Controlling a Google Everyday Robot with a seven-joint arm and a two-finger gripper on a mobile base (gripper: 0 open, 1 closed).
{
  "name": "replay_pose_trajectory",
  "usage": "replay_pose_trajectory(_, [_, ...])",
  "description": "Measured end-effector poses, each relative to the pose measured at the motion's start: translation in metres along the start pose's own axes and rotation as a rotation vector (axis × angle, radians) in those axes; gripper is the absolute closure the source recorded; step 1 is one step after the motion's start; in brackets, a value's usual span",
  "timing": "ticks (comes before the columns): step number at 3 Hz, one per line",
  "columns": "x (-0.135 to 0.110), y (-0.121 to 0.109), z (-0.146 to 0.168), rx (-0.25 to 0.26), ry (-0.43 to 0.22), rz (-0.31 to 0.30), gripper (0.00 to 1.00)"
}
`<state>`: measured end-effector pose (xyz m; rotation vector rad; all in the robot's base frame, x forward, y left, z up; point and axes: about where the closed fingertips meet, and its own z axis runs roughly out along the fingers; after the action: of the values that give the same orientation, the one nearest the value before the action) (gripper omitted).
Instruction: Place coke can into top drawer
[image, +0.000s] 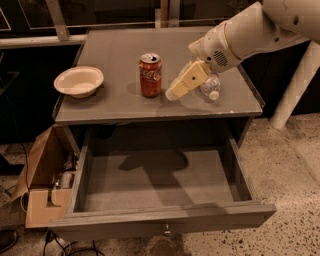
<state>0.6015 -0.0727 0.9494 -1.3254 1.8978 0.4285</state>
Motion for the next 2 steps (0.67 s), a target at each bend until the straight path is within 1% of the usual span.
replay_pose_trajectory(1, [-0.0005,-0.0008,0.0007,0.003,-0.003,0.001,0.00])
replay_pose_trajectory(2, [0.0039,0.0017,0.0096,-0.013,-0.008,0.029,0.00])
